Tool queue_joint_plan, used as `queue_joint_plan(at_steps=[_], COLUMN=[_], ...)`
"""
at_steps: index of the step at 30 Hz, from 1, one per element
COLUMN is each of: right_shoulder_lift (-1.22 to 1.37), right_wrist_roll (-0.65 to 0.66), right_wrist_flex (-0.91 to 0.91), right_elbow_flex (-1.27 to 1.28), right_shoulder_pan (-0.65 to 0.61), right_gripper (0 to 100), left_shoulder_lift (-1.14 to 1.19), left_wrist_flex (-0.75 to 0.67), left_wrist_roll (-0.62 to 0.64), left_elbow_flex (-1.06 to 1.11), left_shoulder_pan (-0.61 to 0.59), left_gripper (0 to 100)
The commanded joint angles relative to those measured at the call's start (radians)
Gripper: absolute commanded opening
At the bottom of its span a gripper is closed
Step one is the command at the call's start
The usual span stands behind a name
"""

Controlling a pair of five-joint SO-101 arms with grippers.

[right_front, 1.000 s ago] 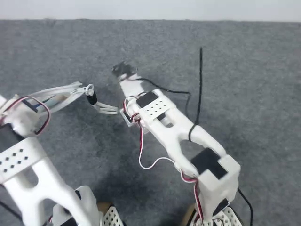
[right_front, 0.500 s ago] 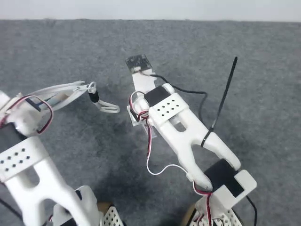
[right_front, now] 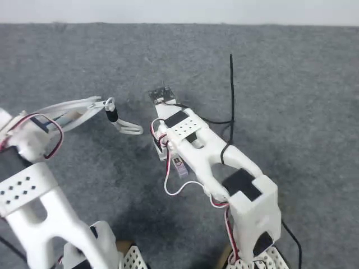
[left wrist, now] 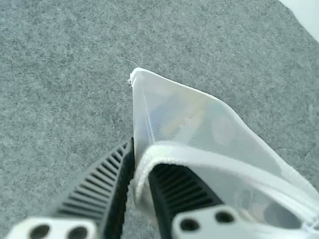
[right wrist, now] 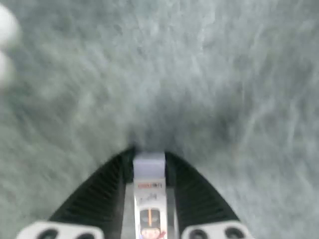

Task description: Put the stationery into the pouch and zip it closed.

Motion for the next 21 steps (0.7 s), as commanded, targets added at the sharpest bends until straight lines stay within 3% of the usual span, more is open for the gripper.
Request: queue_joint_plan(at_steps=[1, 5, 17, 21], right_shoulder_lift=[0.004, 0.013, 0.025, 0.051], right_wrist_roll=[0.012, 0.011, 0.012, 0.069], right_wrist_flex=[0.059, 0.176, 0.197, 0.236], right_elbow_flex=[-0.084, -0.15, -0.153, -0.158], right_shoulder_pan=[-0.035, -0.042, -0.039, -0.041], right_gripper=[8.7, 12.5, 8.3, 8.0], left_shoulder_lift=[-0.025, -0.025, -0.023, -0.023], left_wrist_flex=[-0.034, -0.034, -0.032, -0.032], left_wrist_roll=[-0.005, -0.005, -0.005, -0.005], left_elbow_flex=[-0.039, -0.039, -0.038, -0.035], left_shoulder_pan=[0.009, 0.009, 0.009, 0.009], left_gripper=[1, 1, 1, 1])
